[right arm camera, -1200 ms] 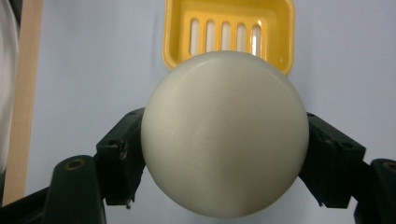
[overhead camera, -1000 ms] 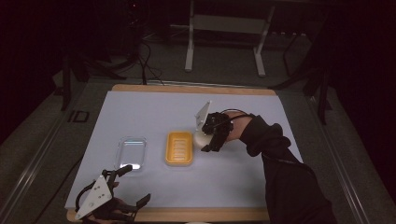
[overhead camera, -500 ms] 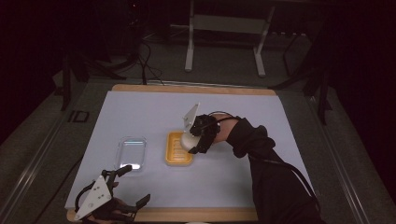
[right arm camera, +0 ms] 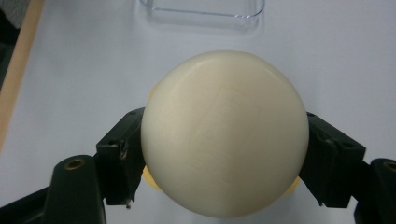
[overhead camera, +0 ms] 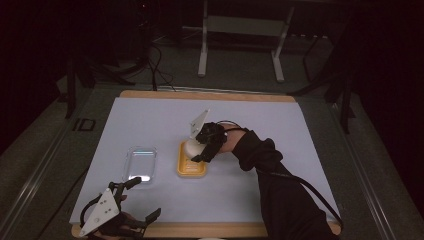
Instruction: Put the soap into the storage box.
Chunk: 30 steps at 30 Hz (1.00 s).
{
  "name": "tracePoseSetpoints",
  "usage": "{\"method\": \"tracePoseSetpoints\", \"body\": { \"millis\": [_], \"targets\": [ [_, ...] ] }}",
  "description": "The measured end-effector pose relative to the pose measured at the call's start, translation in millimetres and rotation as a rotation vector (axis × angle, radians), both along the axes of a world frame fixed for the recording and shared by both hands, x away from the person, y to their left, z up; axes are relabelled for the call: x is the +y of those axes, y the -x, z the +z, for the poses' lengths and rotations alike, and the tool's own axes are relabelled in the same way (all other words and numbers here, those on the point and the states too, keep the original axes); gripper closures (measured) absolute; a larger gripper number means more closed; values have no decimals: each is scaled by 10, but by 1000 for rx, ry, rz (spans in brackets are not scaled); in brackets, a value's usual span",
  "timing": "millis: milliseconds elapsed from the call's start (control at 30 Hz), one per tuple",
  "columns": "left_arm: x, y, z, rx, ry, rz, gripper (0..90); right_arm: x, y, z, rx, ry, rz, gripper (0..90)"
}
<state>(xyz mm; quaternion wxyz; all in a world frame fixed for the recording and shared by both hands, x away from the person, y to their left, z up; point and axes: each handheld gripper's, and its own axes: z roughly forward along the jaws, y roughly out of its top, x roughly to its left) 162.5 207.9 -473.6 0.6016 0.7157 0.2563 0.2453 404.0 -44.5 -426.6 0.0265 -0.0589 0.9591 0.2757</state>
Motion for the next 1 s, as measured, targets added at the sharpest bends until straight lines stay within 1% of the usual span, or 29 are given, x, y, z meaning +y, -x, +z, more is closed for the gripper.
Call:
{"method": "tracePoseSetpoints", "body": {
  "millis": [33,67,167,300,367,433,467,567,600,633,667,700,733,800,867,1000],
  "targets": [
    [1,1,0,0,0,0,1,14,-24,-41,9,-8,-6,250],
    [1,2,0,0,0,0,1,20,-35,-60,6,-6,-9,250],
    [-3,0,-1,1,-1,-2,1,39,-82,-160,21,8,-34,250],
    [-5,0,-1,2,0,-4,1,71,-126,-295,30,25,-50,250],
    [-3,-1,-1,2,0,-4,1,87,-136,-359,30,36,-52,250],
    [-1,3,0,1,2,-2,1,89,-134,-384,29,38,-50,250],
    [0,5,0,1,3,-3,1,100,-138,-435,17,37,-51,250],
    [-4,7,-2,0,-1,-4,1,118,-154,-496,23,57,-66,249],
    [-4,7,-2,0,-1,-4,1,118,-154,-496,23,57,-66,249],
    [-4,7,-2,0,-1,-4,1,129,-158,-518,31,74,-80,249],
    [-7,7,-2,1,-5,-5,1,129,-158,-518,31,74,-80,250],
    [-10,7,-3,1,-6,-6,1,153,-181,-586,44,101,-118,249],
    [-11,5,-4,2,-6,-6,1,158,-191,-610,45,105,-127,249],
    [-14,1,-7,2,-6,-7,1,162,-205,-646,54,94,-134,249],
    [-15,0,-8,3,-6,-8,1,173,-209,-665,61,96,-135,249],
    [-14,0,-9,5,-5,-8,1,209,-189,-712,59,123,-136,248]
  ]
}}
